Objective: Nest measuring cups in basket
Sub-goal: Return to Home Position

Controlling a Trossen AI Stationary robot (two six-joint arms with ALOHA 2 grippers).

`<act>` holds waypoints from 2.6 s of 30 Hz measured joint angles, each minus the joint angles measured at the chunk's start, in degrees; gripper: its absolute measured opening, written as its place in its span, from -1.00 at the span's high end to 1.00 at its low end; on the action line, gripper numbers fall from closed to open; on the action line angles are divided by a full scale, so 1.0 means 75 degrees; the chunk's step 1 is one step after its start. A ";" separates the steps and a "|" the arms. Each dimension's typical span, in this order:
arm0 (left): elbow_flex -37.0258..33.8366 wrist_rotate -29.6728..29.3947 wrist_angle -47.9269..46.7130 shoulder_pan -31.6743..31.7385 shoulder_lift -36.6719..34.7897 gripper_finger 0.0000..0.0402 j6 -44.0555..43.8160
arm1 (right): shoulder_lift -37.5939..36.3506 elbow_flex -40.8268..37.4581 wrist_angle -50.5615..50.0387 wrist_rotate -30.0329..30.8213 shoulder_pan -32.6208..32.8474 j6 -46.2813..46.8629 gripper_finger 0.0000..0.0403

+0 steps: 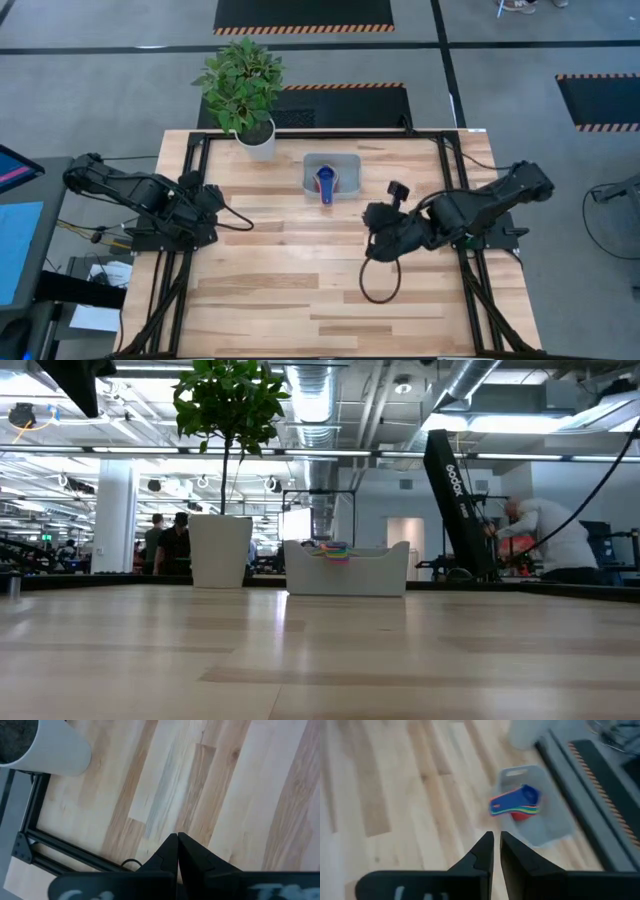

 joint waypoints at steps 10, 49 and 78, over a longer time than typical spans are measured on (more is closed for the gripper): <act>0.0000 -0.0006 0.0000 0.0000 -0.0005 1.00 0.0000 | -0.3532 -0.6281 0.6636 -0.1280 -0.0381 -0.1766 0.72; 0.0000 -0.0003 0.0000 0.0000 0.0000 1.00 0.0000 | -1.1535 -1.1956 0.8771 -0.5368 -0.2821 -0.3669 0.72; -0.0086 -0.1139 0.2086 0.0000 -0.0425 1.00 0.0657 | -1.1523 -1.1970 0.8798 -0.5367 -0.2821 -0.3423 0.72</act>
